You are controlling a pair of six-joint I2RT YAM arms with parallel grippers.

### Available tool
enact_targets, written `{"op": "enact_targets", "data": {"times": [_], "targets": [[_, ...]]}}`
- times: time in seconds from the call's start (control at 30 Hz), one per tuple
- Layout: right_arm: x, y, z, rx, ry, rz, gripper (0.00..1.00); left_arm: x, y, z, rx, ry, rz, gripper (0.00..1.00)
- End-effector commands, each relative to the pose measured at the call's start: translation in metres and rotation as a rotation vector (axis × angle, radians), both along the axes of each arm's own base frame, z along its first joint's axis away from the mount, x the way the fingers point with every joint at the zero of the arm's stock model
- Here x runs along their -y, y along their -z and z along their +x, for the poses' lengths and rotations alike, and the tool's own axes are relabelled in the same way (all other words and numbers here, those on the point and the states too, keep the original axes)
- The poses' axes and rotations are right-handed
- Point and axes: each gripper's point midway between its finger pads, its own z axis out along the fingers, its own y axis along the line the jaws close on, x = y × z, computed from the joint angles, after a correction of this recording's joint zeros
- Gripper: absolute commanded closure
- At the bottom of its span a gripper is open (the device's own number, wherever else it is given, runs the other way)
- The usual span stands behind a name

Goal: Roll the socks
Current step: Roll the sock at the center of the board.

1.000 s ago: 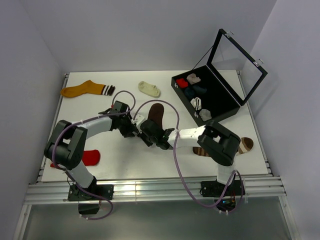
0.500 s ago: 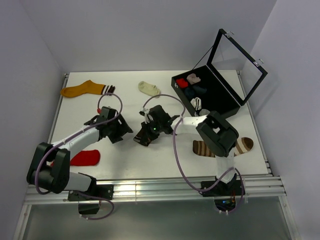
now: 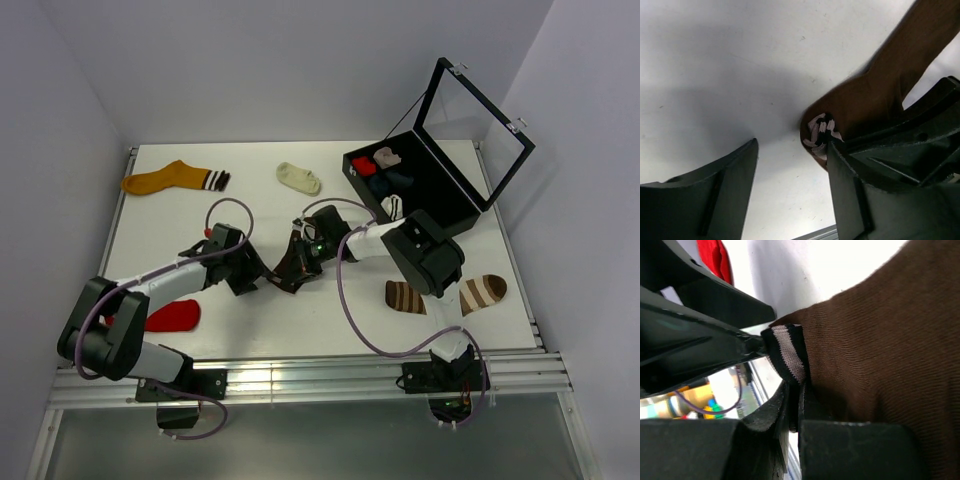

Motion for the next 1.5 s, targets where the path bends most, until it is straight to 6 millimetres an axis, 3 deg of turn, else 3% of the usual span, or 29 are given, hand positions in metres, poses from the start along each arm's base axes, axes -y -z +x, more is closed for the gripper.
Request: {"op": "enact_targets", "data": {"times": [0.0, 0.27, 0.37, 0.5, 0.67, 0.87, 1.03, 1.1, 1.33, 1.47], "targets": [[0.001, 0.006, 0.000, -0.089, 0.029, 0.012, 1.00, 0.011, -0.003, 0.011, 0.025, 0.003, -0.031, 0.38], [0.010, 0.015, 0.005, -0.088, 0.056, -0.019, 0.96, 0.015, 0.022, 0.006, -0.032, 0.034, 0.013, 0.57], [0.012, 0.011, 0.008, -0.040, 0.066, -0.039, 0.87, 0.016, 0.029, 0.006, -0.058, 0.047, 0.041, 0.62], [0.018, -0.001, 0.013, 0.079, 0.059, -0.063, 0.63, 0.018, 0.034, 0.007, -0.073, 0.066, 0.073, 0.67], [0.029, -0.018, 0.024, 0.357, 0.050, -0.202, 0.52, 0.017, 0.040, 0.006, -0.105, 0.091, 0.109, 0.70], [0.046, -0.032, 0.039, 0.712, 0.094, -0.392, 0.50, 0.019, 0.043, 0.009, -0.127, 0.121, 0.133, 0.71], [0.029, -0.048, 0.019, 0.916, 0.039, -0.408, 0.50, 0.021, 0.040, 0.014, -0.125, 0.136, 0.147, 0.70], [0.027, -0.053, 0.021, 0.976, 0.051, -0.424, 0.50, 0.022, 0.039, 0.015, -0.124, 0.137, 0.148, 0.70], [0.009, -0.042, 0.012, 1.018, -0.023, -0.437, 0.53, 0.023, 0.041, 0.014, -0.136, 0.146, 0.149, 0.70], [0.009, -0.020, 0.012, 1.006, -0.056, -0.478, 0.53, 0.024, 0.039, 0.016, -0.131, 0.149, 0.145, 0.70]]}}
